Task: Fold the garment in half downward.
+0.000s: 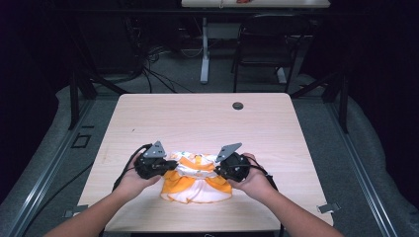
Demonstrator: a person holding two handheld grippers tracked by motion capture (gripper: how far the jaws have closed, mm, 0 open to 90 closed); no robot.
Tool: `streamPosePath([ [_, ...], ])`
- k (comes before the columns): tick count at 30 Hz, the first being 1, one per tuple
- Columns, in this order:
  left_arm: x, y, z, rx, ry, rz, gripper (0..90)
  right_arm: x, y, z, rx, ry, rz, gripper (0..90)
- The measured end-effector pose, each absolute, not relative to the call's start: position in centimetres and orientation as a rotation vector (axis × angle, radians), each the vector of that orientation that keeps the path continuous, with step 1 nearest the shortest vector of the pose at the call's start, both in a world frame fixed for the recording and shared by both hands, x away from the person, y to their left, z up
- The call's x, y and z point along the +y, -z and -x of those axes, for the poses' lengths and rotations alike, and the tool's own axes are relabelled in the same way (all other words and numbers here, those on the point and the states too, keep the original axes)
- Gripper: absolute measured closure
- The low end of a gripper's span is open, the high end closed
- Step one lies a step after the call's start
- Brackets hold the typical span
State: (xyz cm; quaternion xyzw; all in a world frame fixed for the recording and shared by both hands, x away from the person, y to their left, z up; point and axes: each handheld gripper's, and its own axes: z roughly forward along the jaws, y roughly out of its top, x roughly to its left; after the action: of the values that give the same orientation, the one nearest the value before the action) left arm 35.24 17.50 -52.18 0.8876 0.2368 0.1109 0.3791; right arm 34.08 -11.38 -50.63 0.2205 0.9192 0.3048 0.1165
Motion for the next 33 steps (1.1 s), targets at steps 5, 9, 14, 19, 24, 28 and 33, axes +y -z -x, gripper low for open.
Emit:
streamPosePath([
  [5, 17.5, 53.3, -34.3, 0.605, -0.280, -2.267, 85.5, -11.1, 52.1, -33.3, 2.707, -0.877, -0.634, 85.9],
  [9, 17.9, 53.8, -33.7, 0.609, -0.266, -2.258, 85.3, -11.1, 52.5, -32.9, 2.714, -0.884, -0.634, 85.8],
  [14, 18.4, 54.3, -32.8, 0.614, -0.229, -2.241, 82.5, -11.3, 53.1, -32.4, 2.718, -0.923, -0.654, 83.3],
  [19, 18.7, 53.9, -32.8, 0.641, -0.200, -2.222, 76.6, -11.4, 52.7, -32.1, 2.693, -0.961, -0.679, 76.5],
  [24, 19.1, 52.4, -33.2, 0.661, -0.183, -2.171, 69.8, -12.2, 52.0, -32.2, 2.671, -1.015, -0.723, 73.4],
  [28, 19.2, 51.7, -33.6, 0.681, -0.215, -2.161, 66.5, -12.5, 51.6, -32.4, 2.655, -1.034, -0.741, 72.8],
  [33, 19.0, 51.9, -35.4, 0.763, -0.224, -2.156, 61.7, -12.3, 51.1, -33.5, 2.615, -1.051, -0.800, 70.5],
])
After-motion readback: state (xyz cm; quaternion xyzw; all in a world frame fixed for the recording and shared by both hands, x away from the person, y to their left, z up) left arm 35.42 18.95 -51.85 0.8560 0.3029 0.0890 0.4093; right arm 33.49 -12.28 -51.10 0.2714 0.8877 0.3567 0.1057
